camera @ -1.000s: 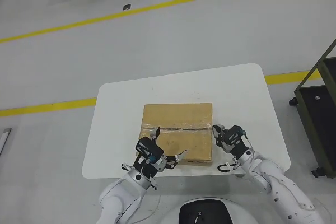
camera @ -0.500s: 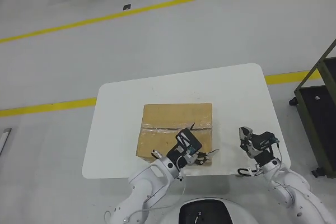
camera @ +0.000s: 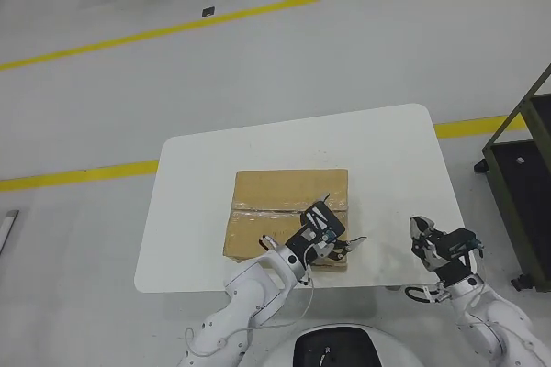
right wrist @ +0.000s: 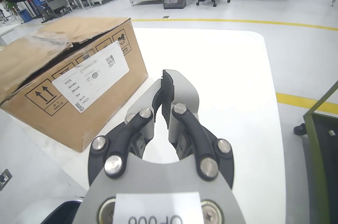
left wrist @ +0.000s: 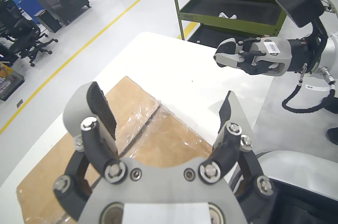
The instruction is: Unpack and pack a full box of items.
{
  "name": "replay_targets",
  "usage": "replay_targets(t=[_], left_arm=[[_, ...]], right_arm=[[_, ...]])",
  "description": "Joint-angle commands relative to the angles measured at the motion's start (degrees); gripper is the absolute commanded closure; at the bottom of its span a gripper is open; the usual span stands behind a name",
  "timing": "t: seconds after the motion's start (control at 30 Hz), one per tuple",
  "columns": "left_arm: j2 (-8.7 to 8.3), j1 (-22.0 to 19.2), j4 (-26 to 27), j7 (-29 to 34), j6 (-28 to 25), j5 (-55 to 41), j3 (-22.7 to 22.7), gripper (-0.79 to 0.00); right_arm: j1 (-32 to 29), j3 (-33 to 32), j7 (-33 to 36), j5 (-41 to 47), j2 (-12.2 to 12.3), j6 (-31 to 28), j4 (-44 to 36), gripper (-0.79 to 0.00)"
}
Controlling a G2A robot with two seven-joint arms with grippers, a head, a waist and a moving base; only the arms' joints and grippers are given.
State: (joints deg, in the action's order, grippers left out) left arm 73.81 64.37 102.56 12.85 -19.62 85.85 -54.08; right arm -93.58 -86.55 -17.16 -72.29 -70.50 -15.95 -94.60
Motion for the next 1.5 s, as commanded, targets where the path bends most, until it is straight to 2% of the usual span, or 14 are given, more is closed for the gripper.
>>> replay_targets(t=[0.0, 0.17, 0.4, 0.63, 0.67, 0.7, 0.73, 0.77, 0.87, 0.97, 1.17, 1.23, 1.43, 1.47], left_arm=[[0.0, 0.0, 0.0, 0.0, 0.0, 0.0, 0.0, -0.785], [0.29, -1.22, -0.68, 0.89, 1.53, 2.56, 0.56, -0.785], [0.72, -3.91, -2.0, 8.57, 1.33, 7.97, 2.11, -0.785], [1.1, -4.08, -3.6, 14.21, 3.11, 10.58, 2.42, -0.745], [1.12, -4.01, -3.78, 14.84, 3.14, 10.57, 2.28, -0.77], [1.14, -3.99, -3.98, 15.35, 3.46, 10.91, 2.1, -0.739], [1.16, -3.93, -4.12, 15.81, 3.51, 11.18, 2.05, -0.653], [1.18, -3.93, -4.07, 16.1, 3.53, 11.4, 1.98, -0.613], [1.18, -3.98, -3.8, 16.46, 3.71, 13.62, 1.9, -0.634], [1.14, -4.0, -3.44, 16.23, 3.21, 15.95, 1.97, -0.73], [0.91, -3.52, -2.63, 14.87, 0.96, 21.75, 2.77, -0.757], [0.89, -3.11, -2.32, 14.6, 0.59, 22.42, 2.77, -0.693], [1.02, -2.75, -2.36, 14.37, -0.32, 23.99, 3.08, -0.705], [1.11, -2.78, -2.52, 14.46, -0.34, 23.83, 3.2, -0.68]], right_arm=[[-0.2, -0.04, 0.02, 0.02, 0.01, -0.07, -0.27, 0.0], [-0.11, 0.23, 0.22, -0.24, 0.01, 0.0, -0.71, 0.0], [0.04, 0.61, 0.27, -0.4, -0.03, 0.3, -0.75, 0.0], [0.32, 0.89, 0.21, -0.68, -0.05, 0.51, -0.26, 0.0], [0.32, 0.95, 0.19, -0.66, -0.06, 0.5, -0.16, 0.0], [0.34, 0.98, 0.13, -0.65, -0.06, 0.5, -0.05, 0.0], [0.36, 1.04, 0.1, -0.62, -0.06, 0.47, 0.07, 0.0], [0.38, 1.05, 0.08, -0.55, -0.07, 0.55, 0.13, 0.0], [0.34, 1.13, -0.1, -0.48, -0.08, 0.58, 0.16, 0.0], [0.21, 1.2, -0.23, -0.43, -0.09, 0.62, 0.03, 0.0], [0.01, 1.44, -0.3, -0.22, -0.14, 0.98, -0.37, 0.0], [-0.04, 1.49, -0.33, -0.19, -0.15, 0.93, -0.51, 0.0], [-0.2, 1.67, -0.39, -0.36, -0.17, 1.16, -0.81, 0.0], [-0.22, 1.7, -0.38, -0.41, -0.17, 1.15, -0.86, 0.0]])
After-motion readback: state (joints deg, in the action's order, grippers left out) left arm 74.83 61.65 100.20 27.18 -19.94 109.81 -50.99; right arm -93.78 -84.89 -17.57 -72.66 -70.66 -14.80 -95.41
